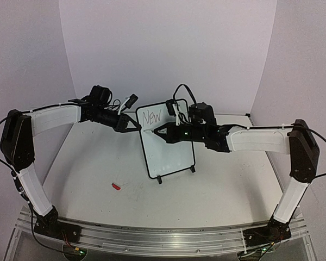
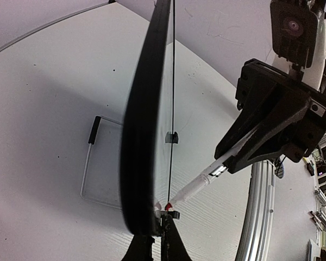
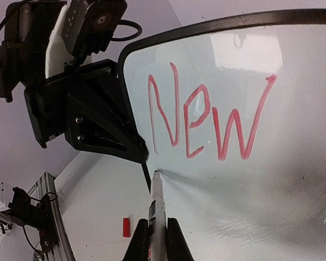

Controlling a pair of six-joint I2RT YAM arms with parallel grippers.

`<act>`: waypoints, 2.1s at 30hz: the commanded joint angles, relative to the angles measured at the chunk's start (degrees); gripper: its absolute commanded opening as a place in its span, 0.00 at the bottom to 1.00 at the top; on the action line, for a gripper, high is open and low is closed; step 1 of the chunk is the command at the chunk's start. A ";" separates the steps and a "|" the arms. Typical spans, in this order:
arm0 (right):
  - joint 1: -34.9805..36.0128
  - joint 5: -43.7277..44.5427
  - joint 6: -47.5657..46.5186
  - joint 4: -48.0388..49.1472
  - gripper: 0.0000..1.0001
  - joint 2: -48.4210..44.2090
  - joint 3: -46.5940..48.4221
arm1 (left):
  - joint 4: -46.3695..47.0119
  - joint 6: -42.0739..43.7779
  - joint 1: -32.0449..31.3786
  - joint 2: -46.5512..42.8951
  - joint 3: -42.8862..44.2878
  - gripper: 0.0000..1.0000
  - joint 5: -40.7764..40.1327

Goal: Write a sentence on the whiteboard

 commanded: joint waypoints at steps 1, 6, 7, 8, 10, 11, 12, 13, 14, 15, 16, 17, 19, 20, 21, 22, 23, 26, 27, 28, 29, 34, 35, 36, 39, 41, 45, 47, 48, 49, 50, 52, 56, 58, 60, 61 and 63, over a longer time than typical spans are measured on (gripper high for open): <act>-0.41 1.37 0.46 1.67 0.00 0.84 1.21 | -2.74 2.08 -1.45 -0.06 1.05 0.00 -1.41; -0.39 1.31 1.21 1.66 0.00 0.29 -1.62 | -2.78 2.08 -1.46 -0.01 1.05 0.00 -1.39; -0.43 1.19 1.40 1.66 0.00 0.19 -2.38 | -2.78 2.11 -1.45 0.01 1.05 0.00 -1.40; -0.41 1.12 1.76 1.68 0.00 0.07 -2.92 | -2.78 2.09 -1.45 0.01 1.05 0.00 -1.40; -0.44 1.03 2.35 1.92 0.00 -0.20 -4.52 | -2.78 2.07 -1.45 0.01 1.11 0.00 -1.40; -0.41 0.99 2.63 2.20 0.00 -0.41 -5.13 | -2.77 2.08 -1.45 -0.06 1.10 0.00 -1.39; -0.41 0.93 2.99 2.61 0.00 -0.61 -5.92 | -2.75 2.10 -1.45 -0.07 1.12 0.00 -1.39; -0.38 0.82 3.25 2.99 0.00 -0.78 -6.62 | -2.76 2.10 -1.45 -0.07 1.14 0.00 -1.36; -0.40 0.74 3.48 3.31 0.00 -0.88 -7.05 | -2.77 2.09 -1.45 -0.06 1.12 0.00 -1.34; -0.41 0.65 3.67 3.59 0.00 -0.96 -7.35 | -2.77 2.09 -1.45 -0.06 1.12 0.00 -1.32; -0.43 0.56 3.79 3.81 0.00 -0.99 -7.46 | -2.74 2.09 -1.45 -0.07 1.13 0.00 -1.32; -0.39 0.48 3.86 4.05 0.00 -1.00 -7.47 | -2.77 2.11 -1.44 -0.07 1.14 0.00 -1.31; -0.41 0.33 4.16 4.89 0.00 -0.95 -7.29 | -2.81 2.10 -1.43 -0.07 1.14 0.00 -1.34; -0.40 0.30 4.43 5.45 0.00 -0.98 -7.13 | -2.84 2.12 -1.46 -0.07 1.10 0.00 -1.34; -0.42 0.31 4.64 6.12 0.00 -1.00 -7.07 | -2.88 2.14 -1.44 -0.07 1.12 0.00 -1.37; -0.42 0.36 4.84 6.79 0.00 -1.09 -7.07 | -2.88 2.14 -1.49 -0.07 1.13 0.00 -1.40; -0.41 0.52 4.98 7.45 0.00 -1.24 -7.06 | -2.87 2.07 -1.51 -0.07 1.18 0.00 -1.40; -0.39 0.82 5.22 8.54 0.00 -1.42 -6.66 | -2.87 2.10 -1.53 -0.07 1.14 0.00 -1.37; -0.42 0.84 5.24 8.68 0.00 -1.39 -6.43 | -2.86 2.11 -1.54 -0.07 1.14 0.00 -1.40; -0.43 0.80 5.24 8.78 0.00 -1.29 -6.17 | -2.87 2.13 -1.54 -0.07 1.14 0.00 -1.39; -0.44 0.80 5.26 8.89 0.00 -1.19 -5.94 | -2.87 2.11 -1.54 -0.07 1.14 0.00 -1.40; -0.42 2.61 5.12 9.04 0.00 -1.18 -5.90 | -2.96 2.22 -1.54 -0.16 1.14 0.00 -1.40; -0.39 3.20 5.03 9.04 0.00 -1.52 -6.20 | -2.96 2.23 -1.54 -0.16 1.13 0.00 -1.40; -0.42 3.85 5.08 9.05 0.00 -1.81 -6.57 | -2.96 2.21 -1.54 -0.16 1.10 0.00 -1.41; -0.40 5.23 5.07 9.02 0.00 -2.72 -7.59 | -2.95 2.23 -1.54 -0.16 1.14 0.00 -1.38; -0.40 5.92 5.05 9.04 0.00 -3.34 -8.16 | -2.96 2.19 -1.54 -0.16 1.14 0.00 -1.38; -0.39 6.49 5.06 9.04 0.00 -3.90 -9.35 | -2.97 2.16 -1.54 -0.16 1.14 0.00 -1.40; -0.37 6.41 5.16 8.98 0.00 -3.98 -9.81 | -2.96 2.18 -1.55 -0.16 1.14 0.00 -1.41; -0.38 6.31 5.25 8.92 0.00 -3.93 -10.01 | -2.97 2.16 -1.59 -0.17 1.14 0.00 -1.40; -0.42 6.11 5.31 8.79 0.00 -3.82 -10.20 | -3.02 2.17 -1.59 -0.21 1.14 0.00 -1.38; -0.39 5.86 5.33 8.66 0.00 -3.66 -10.36 | -3.01 2.21 -1.62 -0.23 1.14 0.00 -1.34; -0.39 4.85 5.37 8.34 0.00 -3.20 -10.40 | -3.04 2.17 -1.62 -0.25 1.21 0.00 -1.32; -0.39 3.26 5.49 7.99 0.00 -2.39 -10.63 | -3.05 2.18 -1.62 -0.17 1.22 0.00 -1.40; -0.41 2.35 5.47 7.99 0.00 -2.13 -10.66 | -3.04 2.16 -1.62 -0.16 1.22 0.00 -1.41; -0.41 1.47 5.37 7.99 0.00 -1.75 -10.52 | -3.04 2.17 -1.62 -0.14 1.22 0.00 -1.38; -0.37 1.11 5.35 7.99 0.00 -1.56 -10.38 | -3.04 2.20 -1.62 -0.12 1.22 0.00 -1.38; -0.32 0.45 5.31 7.99 0.00 -1.17 -10.05 | -3.05 2.16 -1.63 -0.16 1.22 0.00 -1.38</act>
